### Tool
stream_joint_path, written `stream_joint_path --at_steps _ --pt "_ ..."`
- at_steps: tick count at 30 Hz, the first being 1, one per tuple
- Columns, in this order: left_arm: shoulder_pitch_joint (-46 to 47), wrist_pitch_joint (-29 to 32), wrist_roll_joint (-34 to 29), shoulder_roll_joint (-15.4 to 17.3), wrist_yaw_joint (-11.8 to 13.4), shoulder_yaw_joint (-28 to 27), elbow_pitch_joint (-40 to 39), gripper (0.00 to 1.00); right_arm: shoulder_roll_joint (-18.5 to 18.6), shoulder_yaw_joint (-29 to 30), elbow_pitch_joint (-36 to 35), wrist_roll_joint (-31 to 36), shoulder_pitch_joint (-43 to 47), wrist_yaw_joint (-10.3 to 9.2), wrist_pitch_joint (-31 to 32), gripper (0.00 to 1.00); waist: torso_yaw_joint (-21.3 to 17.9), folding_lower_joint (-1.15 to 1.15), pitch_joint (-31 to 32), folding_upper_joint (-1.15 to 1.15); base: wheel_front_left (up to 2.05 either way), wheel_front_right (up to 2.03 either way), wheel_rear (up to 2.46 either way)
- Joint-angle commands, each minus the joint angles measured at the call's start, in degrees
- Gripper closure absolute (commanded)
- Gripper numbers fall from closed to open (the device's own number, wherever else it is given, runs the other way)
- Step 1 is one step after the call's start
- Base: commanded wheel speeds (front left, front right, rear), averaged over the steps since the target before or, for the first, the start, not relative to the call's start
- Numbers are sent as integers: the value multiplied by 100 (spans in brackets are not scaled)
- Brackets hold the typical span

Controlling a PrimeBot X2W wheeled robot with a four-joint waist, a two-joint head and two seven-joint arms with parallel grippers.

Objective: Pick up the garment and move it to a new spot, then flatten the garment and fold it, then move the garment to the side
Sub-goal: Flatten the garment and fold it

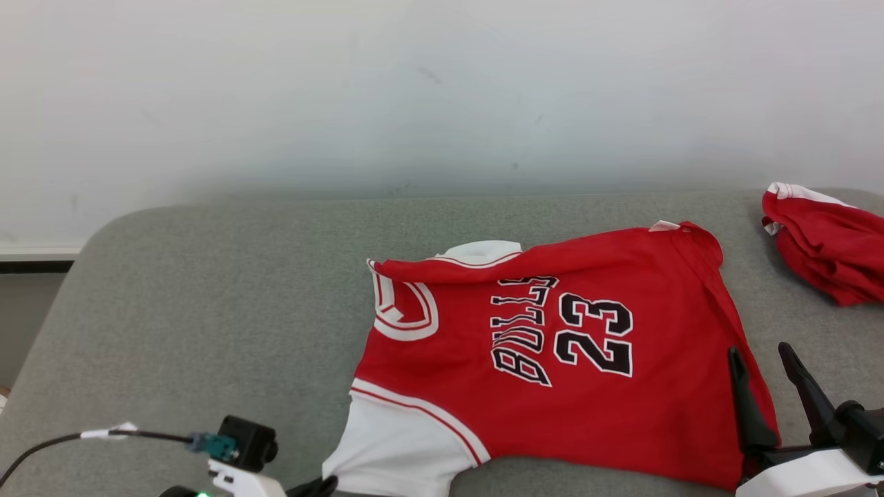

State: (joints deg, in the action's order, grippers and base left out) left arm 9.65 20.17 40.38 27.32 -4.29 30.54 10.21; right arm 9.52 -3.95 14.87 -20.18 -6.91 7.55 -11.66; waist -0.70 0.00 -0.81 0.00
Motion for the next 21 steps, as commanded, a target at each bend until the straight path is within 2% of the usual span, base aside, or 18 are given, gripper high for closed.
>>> stream_joint_path --at_steps 1,4,5,6,7,13,21 --pt "-205 62 60 112 126 -48 -149 100 23 36 -43 59 71 -13 30 0 62 0 33 0 0 0 0" --pt "-424 48 69 199 315 -118 -271 100 17 42 -82 67 98 -13 78 0 79 0 27 0 0 0 0" --pt "-482 27 31 205 382 -135 -278 85 17 35 -92 71 98 -13 90 0 77 0 19 0 0 0 0" --pt "-545 -24 37 181 422 -143 -283 47 12 28 -101 77 100 -13 97 0 69 0 16 0 0 0 0" --pt "-595 -85 83 131 447 -163 -279 0 3 22 -107 77 108 -13 114 0 61 0 14 0 0 0 0" --pt "-691 -443 13 -3 526 -181 -82 0 -51 20 -133 94 152 -13 185 0 6 0 30 0 0 0 0" --pt "-620 -1551 -282 -130 772 -511 -14 0 -60 -220 -253 97 217 -13 128 0 -96 0 124 0 0 0 0"
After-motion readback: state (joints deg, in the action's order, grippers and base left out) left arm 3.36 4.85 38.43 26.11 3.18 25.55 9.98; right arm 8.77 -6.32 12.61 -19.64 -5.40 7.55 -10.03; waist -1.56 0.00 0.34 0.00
